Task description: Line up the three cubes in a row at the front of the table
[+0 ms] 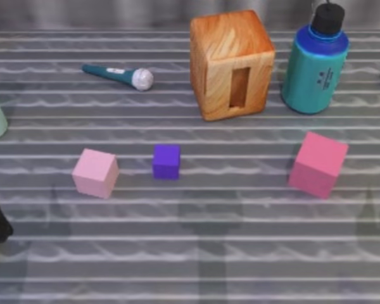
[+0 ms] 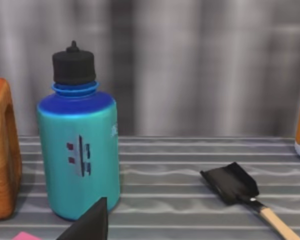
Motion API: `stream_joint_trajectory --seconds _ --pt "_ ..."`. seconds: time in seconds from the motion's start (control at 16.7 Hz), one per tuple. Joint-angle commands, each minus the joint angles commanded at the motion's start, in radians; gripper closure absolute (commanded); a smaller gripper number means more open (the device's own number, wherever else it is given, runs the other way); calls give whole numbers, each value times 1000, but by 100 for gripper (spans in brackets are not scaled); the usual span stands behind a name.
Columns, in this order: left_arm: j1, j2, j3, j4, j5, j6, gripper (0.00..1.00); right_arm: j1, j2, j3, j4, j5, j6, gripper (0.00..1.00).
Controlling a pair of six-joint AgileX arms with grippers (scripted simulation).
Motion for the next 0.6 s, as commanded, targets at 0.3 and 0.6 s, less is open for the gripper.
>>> stream_joint_trajectory --seconds 0.3,0.6 --pt "-19 61 61 -40 2 -16 0 0 0 0 0 0 0 0" --pt "-98 371 363 -226 1 -85 0 0 0 0 0 0 0 0"
